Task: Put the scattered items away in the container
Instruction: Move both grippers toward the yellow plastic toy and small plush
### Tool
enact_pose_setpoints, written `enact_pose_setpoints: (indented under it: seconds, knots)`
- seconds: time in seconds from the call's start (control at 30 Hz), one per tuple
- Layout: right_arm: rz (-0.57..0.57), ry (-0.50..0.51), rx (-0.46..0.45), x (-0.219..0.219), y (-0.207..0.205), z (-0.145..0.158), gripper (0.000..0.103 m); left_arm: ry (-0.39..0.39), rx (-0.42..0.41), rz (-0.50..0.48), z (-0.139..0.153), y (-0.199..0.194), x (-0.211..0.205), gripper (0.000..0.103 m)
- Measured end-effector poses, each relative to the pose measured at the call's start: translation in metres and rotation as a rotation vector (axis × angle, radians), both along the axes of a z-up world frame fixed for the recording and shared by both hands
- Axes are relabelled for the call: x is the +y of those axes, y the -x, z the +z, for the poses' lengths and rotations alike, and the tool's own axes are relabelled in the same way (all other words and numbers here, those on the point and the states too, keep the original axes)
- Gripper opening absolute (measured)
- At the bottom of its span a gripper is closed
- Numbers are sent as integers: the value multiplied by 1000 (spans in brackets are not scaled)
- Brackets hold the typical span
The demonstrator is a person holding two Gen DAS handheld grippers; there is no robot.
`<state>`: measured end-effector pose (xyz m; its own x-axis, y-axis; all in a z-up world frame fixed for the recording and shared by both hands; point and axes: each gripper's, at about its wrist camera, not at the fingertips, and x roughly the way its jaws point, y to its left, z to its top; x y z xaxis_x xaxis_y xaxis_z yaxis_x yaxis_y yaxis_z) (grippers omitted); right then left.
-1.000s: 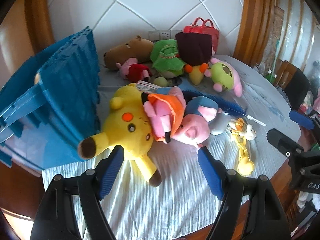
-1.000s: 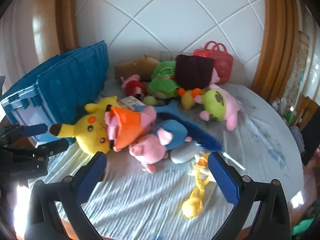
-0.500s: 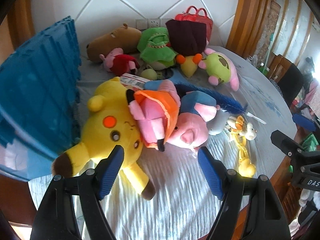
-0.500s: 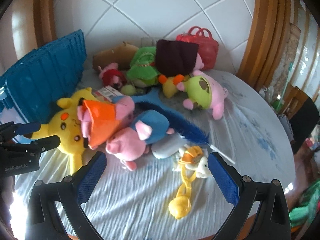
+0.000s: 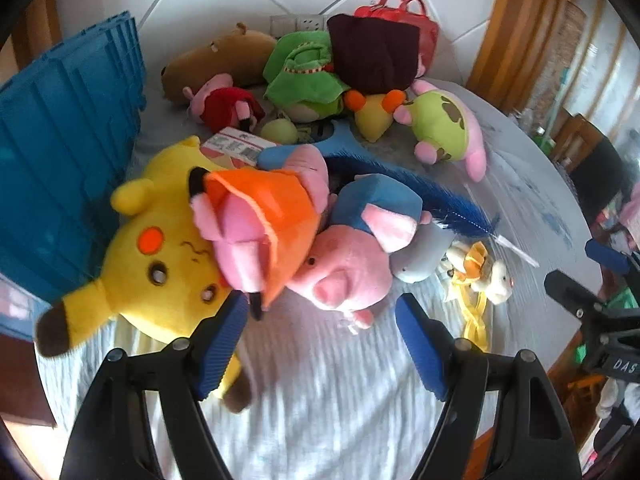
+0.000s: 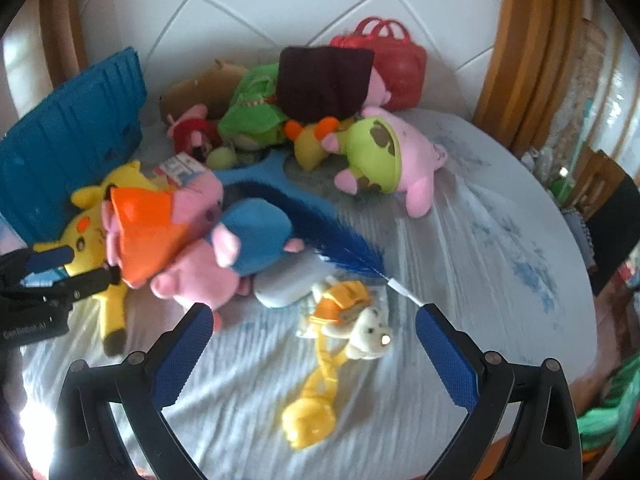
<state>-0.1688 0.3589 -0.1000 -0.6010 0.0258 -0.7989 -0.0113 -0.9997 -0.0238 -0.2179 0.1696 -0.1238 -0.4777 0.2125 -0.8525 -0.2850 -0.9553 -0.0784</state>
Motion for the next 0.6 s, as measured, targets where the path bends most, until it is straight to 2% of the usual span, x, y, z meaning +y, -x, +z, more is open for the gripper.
enact_pose_setpoints:
  seconds: [0.23,0.4,0.6]
  knots:
    - [101,27,-51,45,22,-25,102,28,-49,71,-19,-10,41,76]
    - [165,46,-108,53,30,-41,102,49,-94,85,-34,-16,56,76]
    - [185,38,-124,59,32,-50,102,40,-114,75,-49,-19,74,76]
